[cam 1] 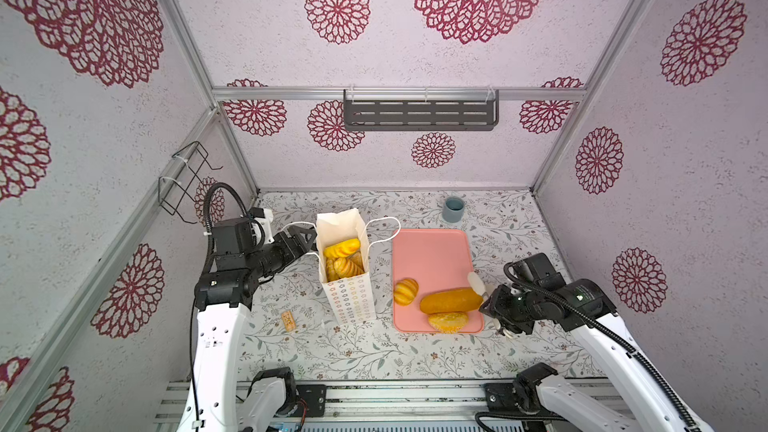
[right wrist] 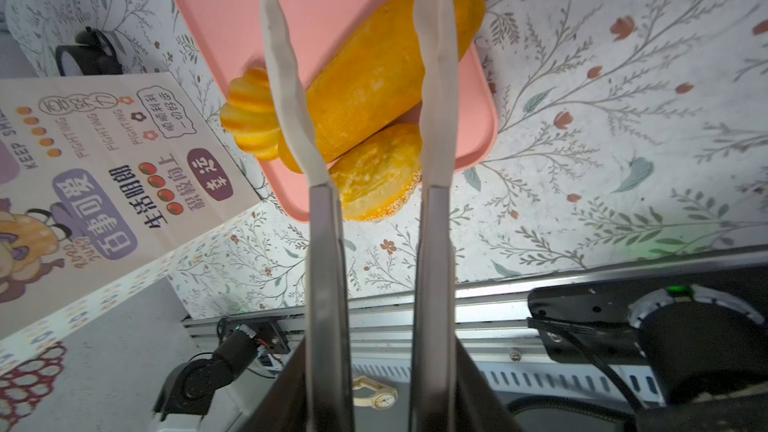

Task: Place the fake bread into the paper bag
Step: 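Lower the tongs around the long yellow loaf nearest the robot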

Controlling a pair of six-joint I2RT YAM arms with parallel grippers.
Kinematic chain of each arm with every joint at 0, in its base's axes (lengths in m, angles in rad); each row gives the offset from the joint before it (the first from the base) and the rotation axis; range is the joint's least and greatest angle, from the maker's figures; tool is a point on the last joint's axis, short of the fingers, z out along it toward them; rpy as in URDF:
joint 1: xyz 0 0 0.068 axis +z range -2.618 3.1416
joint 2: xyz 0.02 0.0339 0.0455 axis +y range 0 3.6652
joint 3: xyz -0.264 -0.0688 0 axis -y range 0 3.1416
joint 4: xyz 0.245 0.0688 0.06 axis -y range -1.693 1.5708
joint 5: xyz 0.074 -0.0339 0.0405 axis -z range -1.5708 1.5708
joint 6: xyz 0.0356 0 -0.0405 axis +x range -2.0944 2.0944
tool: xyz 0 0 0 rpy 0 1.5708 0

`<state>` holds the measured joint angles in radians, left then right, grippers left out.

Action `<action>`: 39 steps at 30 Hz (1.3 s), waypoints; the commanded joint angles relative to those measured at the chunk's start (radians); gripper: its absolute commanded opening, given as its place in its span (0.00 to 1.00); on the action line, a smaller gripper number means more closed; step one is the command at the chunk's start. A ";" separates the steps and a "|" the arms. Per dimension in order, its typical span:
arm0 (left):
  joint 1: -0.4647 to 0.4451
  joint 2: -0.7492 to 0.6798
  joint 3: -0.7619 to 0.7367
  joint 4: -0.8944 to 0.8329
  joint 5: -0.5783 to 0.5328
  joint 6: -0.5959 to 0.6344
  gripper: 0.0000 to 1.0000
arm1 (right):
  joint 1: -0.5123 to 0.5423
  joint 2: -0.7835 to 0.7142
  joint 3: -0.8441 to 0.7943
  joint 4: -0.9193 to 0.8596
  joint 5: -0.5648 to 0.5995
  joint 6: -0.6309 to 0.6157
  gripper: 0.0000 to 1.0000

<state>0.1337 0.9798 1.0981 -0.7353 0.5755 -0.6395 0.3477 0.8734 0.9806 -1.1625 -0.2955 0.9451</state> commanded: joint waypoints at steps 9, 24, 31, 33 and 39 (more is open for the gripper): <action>0.007 0.006 -0.003 0.053 0.033 0.019 0.83 | -0.140 -0.073 -0.082 0.041 -0.227 0.133 0.44; 0.012 0.013 -0.031 0.062 0.047 0.026 0.83 | -0.158 -0.056 -0.199 0.172 -0.269 0.201 0.52; 0.017 0.008 -0.044 0.069 0.050 0.023 0.83 | -0.158 -0.027 -0.213 0.234 -0.277 0.212 0.54; 0.018 0.005 -0.046 0.067 0.050 0.023 0.83 | -0.158 -0.020 -0.218 0.251 -0.281 0.216 0.55; 0.023 -0.009 -0.047 0.047 0.045 0.032 0.83 | -0.158 -0.006 -0.241 0.282 -0.288 0.227 0.55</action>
<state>0.1452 0.9894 1.0588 -0.6975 0.6163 -0.6289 0.1951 0.8692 0.7334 -0.9108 -0.5564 1.1427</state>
